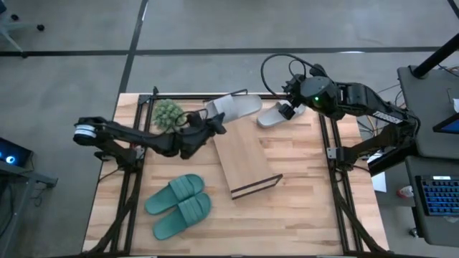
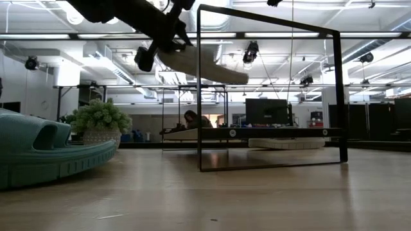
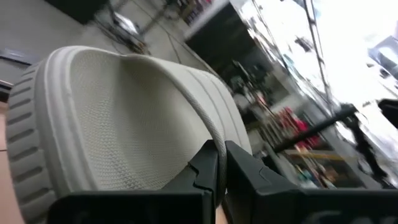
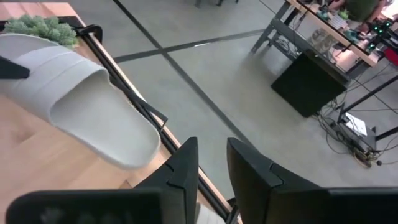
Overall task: Pick and place slides into the shelf
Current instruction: Put the gray slipper on the shelf
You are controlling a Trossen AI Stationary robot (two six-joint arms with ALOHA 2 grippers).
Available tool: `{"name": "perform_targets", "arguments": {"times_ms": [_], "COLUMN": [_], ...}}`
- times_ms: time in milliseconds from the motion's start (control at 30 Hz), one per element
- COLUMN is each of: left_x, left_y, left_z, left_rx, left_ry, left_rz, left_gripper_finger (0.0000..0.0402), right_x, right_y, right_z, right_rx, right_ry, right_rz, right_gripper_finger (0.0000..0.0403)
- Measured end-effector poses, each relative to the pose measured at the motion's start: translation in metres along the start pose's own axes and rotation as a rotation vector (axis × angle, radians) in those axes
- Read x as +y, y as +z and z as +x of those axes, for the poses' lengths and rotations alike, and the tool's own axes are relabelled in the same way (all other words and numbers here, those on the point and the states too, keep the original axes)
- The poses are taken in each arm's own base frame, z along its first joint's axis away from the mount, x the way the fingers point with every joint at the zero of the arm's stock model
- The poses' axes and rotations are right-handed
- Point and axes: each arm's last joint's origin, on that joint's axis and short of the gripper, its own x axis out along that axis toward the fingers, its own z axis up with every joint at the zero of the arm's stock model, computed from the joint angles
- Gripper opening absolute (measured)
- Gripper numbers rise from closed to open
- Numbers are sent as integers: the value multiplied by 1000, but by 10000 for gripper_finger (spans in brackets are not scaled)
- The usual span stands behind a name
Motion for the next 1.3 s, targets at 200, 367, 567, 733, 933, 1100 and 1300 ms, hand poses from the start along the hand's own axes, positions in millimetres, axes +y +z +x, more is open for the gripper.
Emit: {"name": "perform_targets", "arguments": {"times_ms": [200,367,567,733,933,1100,1300], "left_x": [5,15,23,32,58,63,71], "left_y": [-22,-43,-54,-55,-50,-46,-42], "left_z": [-6,-3,0,1,-3,-3,3], "left_rx": [-96,-79,-75,-76,-91,-64,-67], "left_ry": [66,87,104,117,114,42,51], "left_rz": [-60,-103,-113,-95,-164,-198,-163], "left_gripper_finger": [0,0,0,0,0,0,0], "right_x": [0,0,0,0,0,0,0], "right_y": [-1,-1,-1,-1,-1,-1,-1], "right_z": [0,0,0,0,0,0,0], "right_rx": [9,9,11,11,11,11,11], "right_ry": [0,0,0,0,0,0,-1], "right_rz": [-7,-8,-9,-10,-13,-13,-13], "right_gripper_finger": [76,82,75,75,85,84,78]}}
